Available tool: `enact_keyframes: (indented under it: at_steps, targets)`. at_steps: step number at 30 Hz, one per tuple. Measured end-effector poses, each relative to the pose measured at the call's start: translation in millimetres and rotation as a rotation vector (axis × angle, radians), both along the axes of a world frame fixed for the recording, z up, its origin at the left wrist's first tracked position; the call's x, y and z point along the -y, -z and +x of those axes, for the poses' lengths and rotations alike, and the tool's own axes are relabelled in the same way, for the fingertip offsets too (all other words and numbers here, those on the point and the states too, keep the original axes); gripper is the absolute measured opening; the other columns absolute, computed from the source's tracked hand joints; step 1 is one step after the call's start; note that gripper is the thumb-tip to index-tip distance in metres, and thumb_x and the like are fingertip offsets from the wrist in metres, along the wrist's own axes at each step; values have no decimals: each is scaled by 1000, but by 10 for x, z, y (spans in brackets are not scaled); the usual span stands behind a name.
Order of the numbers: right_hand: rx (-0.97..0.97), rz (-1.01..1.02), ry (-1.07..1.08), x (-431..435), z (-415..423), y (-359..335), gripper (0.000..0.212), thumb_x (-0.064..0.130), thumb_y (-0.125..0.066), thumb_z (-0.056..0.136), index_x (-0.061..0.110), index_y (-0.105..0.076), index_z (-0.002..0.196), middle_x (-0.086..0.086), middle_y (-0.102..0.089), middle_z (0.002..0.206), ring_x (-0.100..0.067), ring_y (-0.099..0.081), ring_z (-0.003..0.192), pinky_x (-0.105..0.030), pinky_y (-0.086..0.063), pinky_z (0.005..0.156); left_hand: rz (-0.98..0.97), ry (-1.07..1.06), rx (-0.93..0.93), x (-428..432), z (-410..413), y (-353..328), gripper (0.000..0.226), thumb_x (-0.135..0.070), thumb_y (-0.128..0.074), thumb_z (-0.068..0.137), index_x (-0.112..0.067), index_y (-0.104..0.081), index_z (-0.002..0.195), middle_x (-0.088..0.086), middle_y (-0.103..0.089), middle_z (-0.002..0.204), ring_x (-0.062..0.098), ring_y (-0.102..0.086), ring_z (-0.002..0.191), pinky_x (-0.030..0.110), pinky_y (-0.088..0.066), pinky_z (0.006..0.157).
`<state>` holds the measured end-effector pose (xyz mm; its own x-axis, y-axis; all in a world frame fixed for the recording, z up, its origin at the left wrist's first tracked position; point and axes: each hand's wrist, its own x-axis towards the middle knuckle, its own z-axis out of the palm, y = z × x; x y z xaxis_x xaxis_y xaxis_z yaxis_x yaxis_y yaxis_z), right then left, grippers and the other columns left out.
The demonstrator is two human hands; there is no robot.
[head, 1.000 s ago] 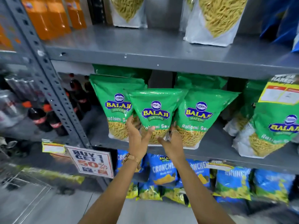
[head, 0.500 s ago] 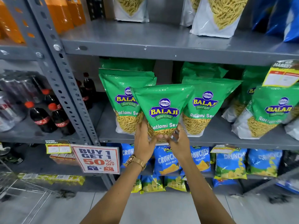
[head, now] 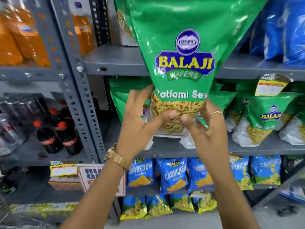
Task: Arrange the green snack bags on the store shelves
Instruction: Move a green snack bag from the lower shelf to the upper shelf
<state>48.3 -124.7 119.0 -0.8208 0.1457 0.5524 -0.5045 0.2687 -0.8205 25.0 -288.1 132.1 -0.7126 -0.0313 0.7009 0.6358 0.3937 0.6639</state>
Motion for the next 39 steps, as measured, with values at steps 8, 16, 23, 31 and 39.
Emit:
enact_keyframes:
  at_steps: [8, 16, 23, 31, 39]
  targets:
    - [-299, 26, -75, 283, -401, -1075, 46, 29, -68, 87, 23, -54, 131, 3, -64, 126, -4, -61, 116, -18, -49, 95, -23, -58, -220, 333, -296, -1137, 61, -58, -65, 68, -44, -44, 123, -12, -46, 101, -9, -49, 89, 10, -43, 83]
    - [-260, 163, -139, 574, -1226, -1412, 42, 28, -65, 90, 16, -54, 128, 3, -67, 120, -14, -63, 114, -39, -51, 100, -112, -86, -30, 575, -1046, -1461, 65, -52, -63, 76, -24, -44, 131, 7, -50, 121, 21, -50, 112, 44, -47, 99]
    - [-170, 289, -127, 817, -1739, -1495, 57, 23, -65, 90, 15, -40, 141, -9, -59, 131, -25, -55, 124, -43, -46, 103, -156, -127, 18, 727, -1526, -1446, 61, -47, -57, 82, -22, -38, 135, 10, -54, 126, 24, -50, 117, 36, -42, 100]
    - [-59, 336, 26, 1169, -2141, -1499, 59, 22, -57, 95, 8, -29, 145, -22, -55, 135, -39, -51, 125, -43, -44, 95, -280, -186, 327, 850, -1849, -1321, 83, -22, -65, 81, -19, -11, 144, 16, -51, 132, 32, -51, 117, 43, -41, 103]
    - [-58, 359, -43, 1134, -2209, -1463, 67, 23, -59, 94, 9, -23, 149, -18, -48, 144, -36, -45, 133, -38, -41, 103, -269, -200, 300, 878, -1953, -1250, 76, -29, -64, 82, -12, -17, 139, 14, -48, 137, 30, -48, 120, 32, -39, 96]
